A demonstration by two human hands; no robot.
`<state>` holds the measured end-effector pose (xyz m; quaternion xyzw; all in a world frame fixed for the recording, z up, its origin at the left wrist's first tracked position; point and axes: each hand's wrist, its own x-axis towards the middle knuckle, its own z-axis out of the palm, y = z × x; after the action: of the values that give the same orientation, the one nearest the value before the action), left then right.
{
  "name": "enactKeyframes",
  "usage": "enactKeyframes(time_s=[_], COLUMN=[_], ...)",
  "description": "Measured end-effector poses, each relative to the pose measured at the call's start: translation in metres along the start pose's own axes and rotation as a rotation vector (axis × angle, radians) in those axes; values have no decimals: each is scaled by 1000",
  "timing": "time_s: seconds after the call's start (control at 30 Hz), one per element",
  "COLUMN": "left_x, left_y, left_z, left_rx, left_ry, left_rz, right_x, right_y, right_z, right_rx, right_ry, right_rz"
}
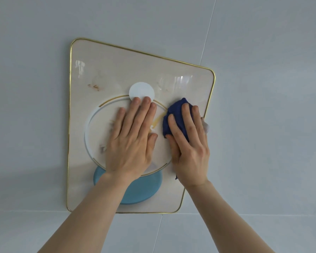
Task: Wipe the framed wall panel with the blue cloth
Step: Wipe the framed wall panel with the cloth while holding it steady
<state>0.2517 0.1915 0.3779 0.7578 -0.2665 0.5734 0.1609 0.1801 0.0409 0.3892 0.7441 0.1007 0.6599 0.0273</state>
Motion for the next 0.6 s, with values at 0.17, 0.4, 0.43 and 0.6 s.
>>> enactKeyframes(time_s=[0.17,0.4,0.43,0.6], left_x=[-1,-2,-2,-2], left_y=[-1,1,2,1], left_z=[2,0,0,0], left_rx=[22,7,3,-10], left_ry=[18,11,7,9], left_rz=[6,-9,-9,-11], right_x=[10,52,51,9], right_y=[14,5,5,5], right_z=[-5,-1,0,1], right_rx=[-65,-29,-34,-30], right_ry=[45,200,207,143], right_rz=[-48,206,198,97])
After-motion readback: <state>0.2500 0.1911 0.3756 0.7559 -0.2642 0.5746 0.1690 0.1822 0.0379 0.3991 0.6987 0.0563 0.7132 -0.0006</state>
